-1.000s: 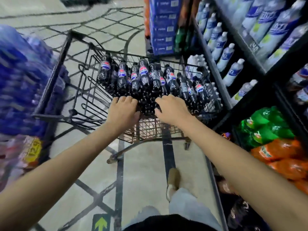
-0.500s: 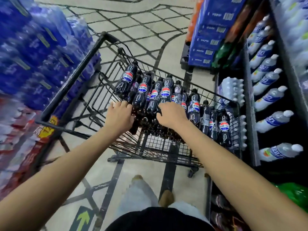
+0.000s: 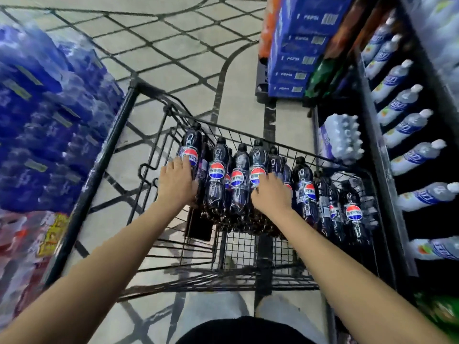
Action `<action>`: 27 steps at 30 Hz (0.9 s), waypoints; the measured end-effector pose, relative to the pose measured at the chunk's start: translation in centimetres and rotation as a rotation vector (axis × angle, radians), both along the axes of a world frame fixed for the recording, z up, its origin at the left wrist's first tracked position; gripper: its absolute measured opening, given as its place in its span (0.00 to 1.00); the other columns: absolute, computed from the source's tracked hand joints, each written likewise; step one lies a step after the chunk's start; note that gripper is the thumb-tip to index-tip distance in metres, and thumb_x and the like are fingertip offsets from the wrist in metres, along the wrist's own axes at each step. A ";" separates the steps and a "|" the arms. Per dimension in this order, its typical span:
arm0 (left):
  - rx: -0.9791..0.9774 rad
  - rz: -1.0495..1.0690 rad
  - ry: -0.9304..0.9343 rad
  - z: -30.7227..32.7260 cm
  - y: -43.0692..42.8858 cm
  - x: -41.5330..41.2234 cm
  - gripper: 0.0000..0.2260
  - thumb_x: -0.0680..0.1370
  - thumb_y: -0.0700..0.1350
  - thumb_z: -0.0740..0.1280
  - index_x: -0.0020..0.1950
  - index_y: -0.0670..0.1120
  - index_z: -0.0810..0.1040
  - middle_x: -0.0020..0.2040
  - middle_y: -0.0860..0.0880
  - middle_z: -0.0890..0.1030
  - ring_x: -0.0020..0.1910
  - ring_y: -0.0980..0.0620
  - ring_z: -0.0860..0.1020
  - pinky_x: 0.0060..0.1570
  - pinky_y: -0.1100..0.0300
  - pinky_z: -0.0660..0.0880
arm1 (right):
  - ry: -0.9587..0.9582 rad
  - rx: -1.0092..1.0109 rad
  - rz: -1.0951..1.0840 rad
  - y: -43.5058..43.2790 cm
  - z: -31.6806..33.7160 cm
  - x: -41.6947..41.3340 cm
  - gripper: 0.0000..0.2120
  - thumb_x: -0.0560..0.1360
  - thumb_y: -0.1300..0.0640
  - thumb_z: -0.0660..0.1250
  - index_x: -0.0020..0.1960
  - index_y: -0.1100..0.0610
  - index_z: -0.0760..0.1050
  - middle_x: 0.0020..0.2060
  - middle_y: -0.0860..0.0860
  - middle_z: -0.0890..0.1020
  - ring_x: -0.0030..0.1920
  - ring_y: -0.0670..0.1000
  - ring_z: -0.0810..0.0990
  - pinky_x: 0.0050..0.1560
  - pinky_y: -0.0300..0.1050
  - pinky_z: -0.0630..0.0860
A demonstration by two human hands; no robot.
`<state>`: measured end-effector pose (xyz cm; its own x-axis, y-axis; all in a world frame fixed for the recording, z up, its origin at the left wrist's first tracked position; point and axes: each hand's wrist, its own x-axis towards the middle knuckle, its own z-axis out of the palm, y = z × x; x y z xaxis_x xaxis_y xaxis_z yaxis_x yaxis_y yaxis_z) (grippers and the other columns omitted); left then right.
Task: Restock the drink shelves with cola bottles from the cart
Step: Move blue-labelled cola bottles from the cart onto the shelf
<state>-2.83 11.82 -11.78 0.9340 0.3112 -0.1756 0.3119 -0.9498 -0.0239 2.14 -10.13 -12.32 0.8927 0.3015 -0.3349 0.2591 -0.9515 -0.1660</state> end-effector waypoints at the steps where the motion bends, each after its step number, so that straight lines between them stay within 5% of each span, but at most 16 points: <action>1: -0.037 0.011 -0.014 -0.4 0.6 0.9 0.30 0.78 0.53 0.63 0.73 0.38 0.60 0.70 0.38 0.68 0.67 0.39 0.68 0.64 0.47 0.68 | 0.000 0.017 -0.053 0.4 -0.6 0.3 0.22 0.79 0.53 0.59 0.71 0.60 0.63 0.64 0.57 0.71 0.64 0.57 0.70 0.60 0.53 0.73; 5: -0.207 0.163 -0.034 -2.3 2.3 3.3 0.34 0.77 0.56 0.66 0.74 0.37 0.57 0.69 0.38 0.68 0.67 0.39 0.69 0.64 0.46 0.69 | 0.024 0.111 -0.253 1.7 -2.9 1.1 0.31 0.78 0.48 0.64 0.74 0.61 0.58 0.69 0.58 0.68 0.69 0.56 0.67 0.67 0.53 0.70; 12: -0.238 0.298 -0.087 -4.5 2.1 4.1 0.37 0.74 0.57 0.70 0.72 0.36 0.59 0.68 0.36 0.66 0.68 0.38 0.64 0.67 0.46 0.64 | 0.020 0.141 -0.505 3.4 -5.9 1.6 0.43 0.75 0.41 0.67 0.77 0.63 0.52 0.73 0.59 0.62 0.72 0.58 0.63 0.62 0.50 0.73; 22: -0.370 0.301 -0.101 -4.4 2.3 4.6 0.33 0.71 0.49 0.72 0.69 0.37 0.62 0.65 0.35 0.67 0.63 0.36 0.66 0.61 0.46 0.66 | -0.016 0.252 -0.724 4.5 -7.1 2.1 0.39 0.72 0.48 0.74 0.74 0.63 0.60 0.70 0.61 0.67 0.70 0.59 0.66 0.66 0.52 0.69; 27: -0.484 0.252 -0.178 -3.3 2.0 4.2 0.32 0.71 0.48 0.72 0.69 0.38 0.64 0.63 0.37 0.68 0.63 0.39 0.66 0.63 0.47 0.67 | -0.067 0.418 -0.752 3.7 -6.1 1.9 0.37 0.71 0.50 0.73 0.72 0.61 0.60 0.68 0.59 0.68 0.66 0.58 0.69 0.58 0.51 0.74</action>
